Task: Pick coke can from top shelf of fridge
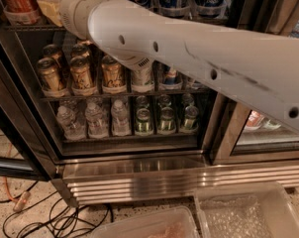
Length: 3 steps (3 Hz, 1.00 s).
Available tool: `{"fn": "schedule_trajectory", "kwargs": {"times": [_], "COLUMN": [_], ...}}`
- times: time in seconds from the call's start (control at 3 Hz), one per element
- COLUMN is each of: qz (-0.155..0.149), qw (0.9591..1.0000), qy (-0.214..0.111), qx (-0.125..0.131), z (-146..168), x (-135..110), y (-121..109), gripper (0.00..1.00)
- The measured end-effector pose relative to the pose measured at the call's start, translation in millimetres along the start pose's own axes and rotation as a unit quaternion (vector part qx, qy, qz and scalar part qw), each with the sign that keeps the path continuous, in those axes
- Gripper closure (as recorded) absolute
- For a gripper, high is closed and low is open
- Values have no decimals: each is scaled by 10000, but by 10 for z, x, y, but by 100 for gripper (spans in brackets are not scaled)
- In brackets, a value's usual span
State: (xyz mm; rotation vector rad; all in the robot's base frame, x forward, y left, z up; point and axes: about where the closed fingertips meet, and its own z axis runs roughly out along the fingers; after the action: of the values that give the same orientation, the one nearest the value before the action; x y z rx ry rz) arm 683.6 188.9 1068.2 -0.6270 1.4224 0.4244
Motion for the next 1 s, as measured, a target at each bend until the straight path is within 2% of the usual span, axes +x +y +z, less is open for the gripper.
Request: {"fn": "schedule_trajectory", "kwargs": {"times": [0.33,0.67,1.0], "qz": [104,144,149], "qw": [9999,9998,9998], "qy": [-88,-102,-113], "qx": [22,-15,-51], "z": [231,268,293], "x": [-6,1,10], "y": [-114,-83,-54], "gripper": [33,33,50]}}
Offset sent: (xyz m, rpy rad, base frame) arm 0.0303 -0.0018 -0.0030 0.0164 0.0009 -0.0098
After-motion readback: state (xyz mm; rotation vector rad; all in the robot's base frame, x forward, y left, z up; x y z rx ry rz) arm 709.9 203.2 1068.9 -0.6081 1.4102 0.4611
